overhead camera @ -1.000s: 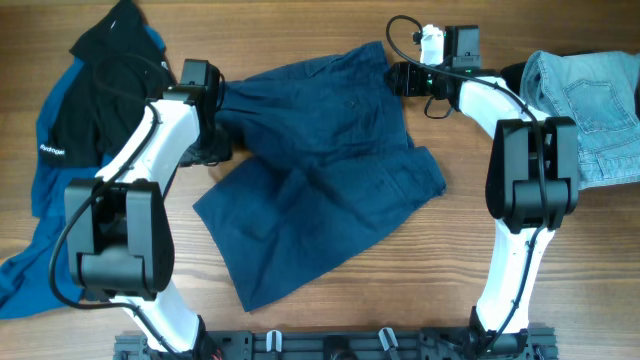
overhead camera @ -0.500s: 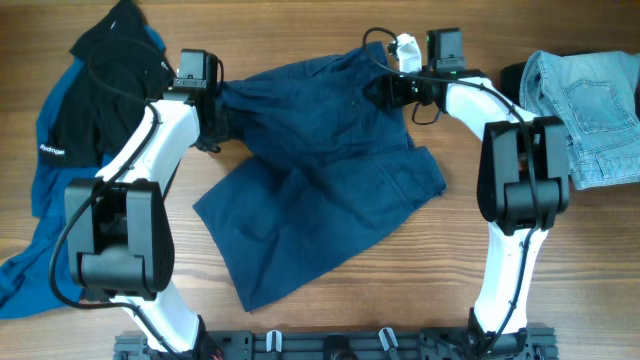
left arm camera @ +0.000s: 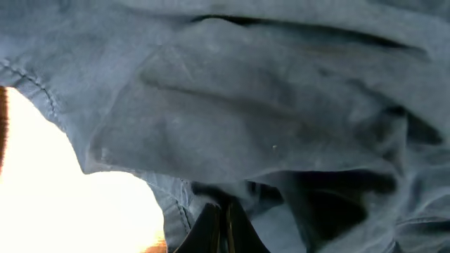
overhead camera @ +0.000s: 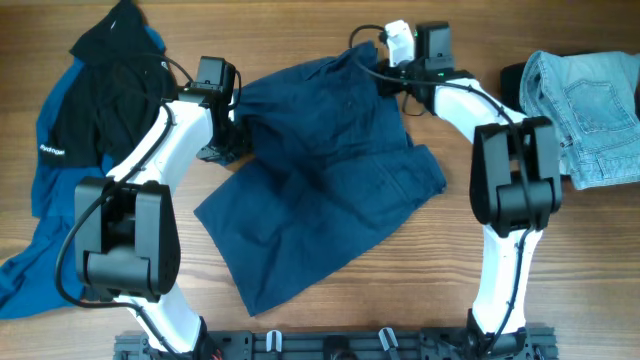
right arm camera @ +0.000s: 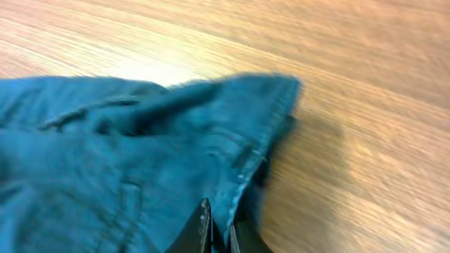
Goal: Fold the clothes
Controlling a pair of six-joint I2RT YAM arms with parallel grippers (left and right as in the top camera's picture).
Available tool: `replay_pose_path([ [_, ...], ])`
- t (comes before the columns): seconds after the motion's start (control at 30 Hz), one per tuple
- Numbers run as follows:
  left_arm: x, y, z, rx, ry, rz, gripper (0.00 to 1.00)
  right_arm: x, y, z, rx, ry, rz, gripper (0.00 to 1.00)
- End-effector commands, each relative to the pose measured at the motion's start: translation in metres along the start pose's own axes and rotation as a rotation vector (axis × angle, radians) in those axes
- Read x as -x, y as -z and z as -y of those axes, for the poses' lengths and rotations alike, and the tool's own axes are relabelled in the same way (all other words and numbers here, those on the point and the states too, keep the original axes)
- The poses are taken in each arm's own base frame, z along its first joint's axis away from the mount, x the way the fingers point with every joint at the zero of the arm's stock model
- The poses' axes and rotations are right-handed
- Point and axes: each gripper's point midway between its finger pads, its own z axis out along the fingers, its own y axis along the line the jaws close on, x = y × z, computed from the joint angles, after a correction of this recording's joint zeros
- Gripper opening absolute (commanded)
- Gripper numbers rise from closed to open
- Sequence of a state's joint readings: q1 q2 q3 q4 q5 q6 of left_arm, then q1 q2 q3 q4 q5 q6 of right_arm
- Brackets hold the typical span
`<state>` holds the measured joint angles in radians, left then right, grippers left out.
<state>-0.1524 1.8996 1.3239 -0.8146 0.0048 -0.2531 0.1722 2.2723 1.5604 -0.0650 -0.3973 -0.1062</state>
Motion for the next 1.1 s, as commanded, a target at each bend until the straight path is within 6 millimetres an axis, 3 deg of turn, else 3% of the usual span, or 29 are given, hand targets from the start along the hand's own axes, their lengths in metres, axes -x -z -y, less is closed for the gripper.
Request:
replay_pose_path([
  [0.0,0.001,0.001,0.004,-0.021,0.015,0.006,0.04,0.029,-0.002,-0.030,0.020,0.065,0.073,0.08],
  [0.17,0.001,0.001,0.004,-0.021,0.015,0.006,0.04,0.036,-0.005,-0.021,-0.027,0.007,0.109,0.04],
  [0.4,-0.005,0.001,0.008,-0.021,0.002,-0.011,0.04,0.087,0.030,0.037,-0.090,-0.092,0.241,0.04],
  [0.57,-0.012,0.000,0.022,-0.026,-0.037,-0.019,0.04,0.086,0.037,0.056,-0.115,-0.110,0.248,0.04],
  [0.67,-0.028,-0.009,0.028,-0.019,-0.068,-0.048,0.04,0.087,0.040,0.064,-0.129,-0.117,0.257,0.04],
  [0.93,-0.084,-0.051,-0.016,0.163,-0.101,-0.116,0.04,0.087,0.044,0.072,-0.141,-0.125,0.263,0.04],
  [1.07,-0.087,-0.055,-0.036,0.261,-0.109,-0.088,0.04,0.086,0.044,0.073,-0.148,-0.126,0.262,0.04],
])
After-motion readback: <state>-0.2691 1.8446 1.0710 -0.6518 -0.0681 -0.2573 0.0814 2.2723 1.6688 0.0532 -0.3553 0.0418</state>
